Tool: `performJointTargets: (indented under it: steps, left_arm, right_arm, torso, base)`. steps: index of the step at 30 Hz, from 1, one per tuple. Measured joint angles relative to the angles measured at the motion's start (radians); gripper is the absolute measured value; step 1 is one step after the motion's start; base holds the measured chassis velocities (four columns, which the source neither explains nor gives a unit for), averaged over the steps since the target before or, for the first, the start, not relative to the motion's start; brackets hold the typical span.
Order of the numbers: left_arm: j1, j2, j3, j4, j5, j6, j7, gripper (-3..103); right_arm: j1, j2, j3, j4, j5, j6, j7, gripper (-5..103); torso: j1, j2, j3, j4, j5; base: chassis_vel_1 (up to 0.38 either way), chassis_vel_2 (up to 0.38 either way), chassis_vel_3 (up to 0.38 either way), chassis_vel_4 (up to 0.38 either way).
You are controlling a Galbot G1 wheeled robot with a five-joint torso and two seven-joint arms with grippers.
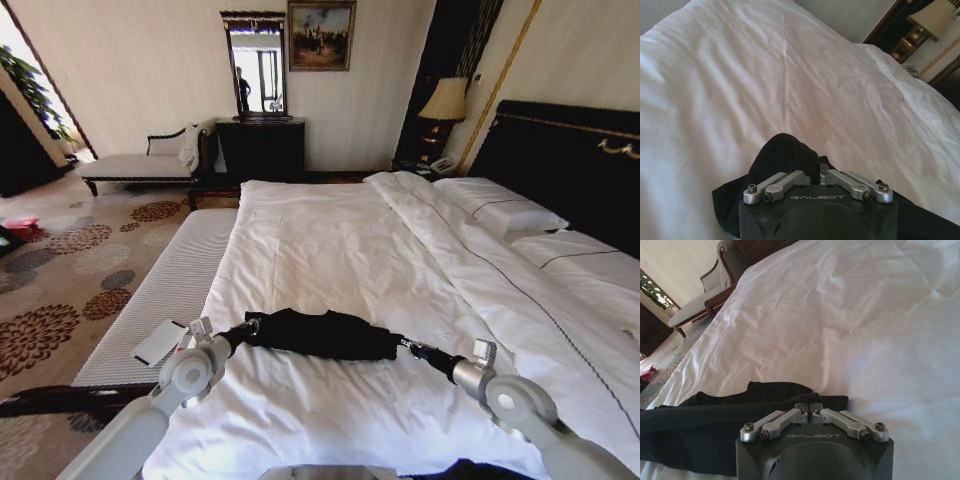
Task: Fold the clothes on the bed.
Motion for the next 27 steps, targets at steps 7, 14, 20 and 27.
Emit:
performJointTargets:
  steps: [7, 14, 20, 27]
  left_arm:
    - [-0.033, -0.035, 0.020, 0.061, 0.013, 0.000, 0.002, 2]
    - [-0.074, -0.056, 0.048, 0.112, 0.030, -0.002, 0.009, 2]
    - [-0.111, -0.072, 0.083, 0.145, 0.041, -0.005, 0.012, 2]
    - [-0.126, -0.080, 0.091, 0.162, 0.039, -0.008, 0.015, 2]
  right_arm:
    - [0.097, 0.003, -0.068, -0.075, 0.001, -0.001, -0.001, 0]
    - [0.146, 0.021, -0.110, -0.123, -0.014, 0.012, -0.009, 0]
    - [0.148, 0.019, -0.118, -0.138, -0.023, 0.015, -0.011, 0]
    - [0.159, 0.014, -0.127, -0.148, -0.023, 0.023, -0.019, 0]
  torso:
    - [0.000, 0.000, 0.000, -0.0002, -0.0001]
    - [0.000, 0.000, 0.000, -0.0001, 0.0001]
    - [0.000, 0.000, 0.000, -0.0003, 0.0000]
    - [0.000, 0.000, 0.000, -0.0002, 0.0000]
  base:
    - [0.000, 0.000, 0.000, 0.000]
    - [0.000, 0.000, 0.000, 0.000]
    - [0.000, 0.000, 0.000, 0.000]
    - [0.000, 0.000, 0.000, 0.000]
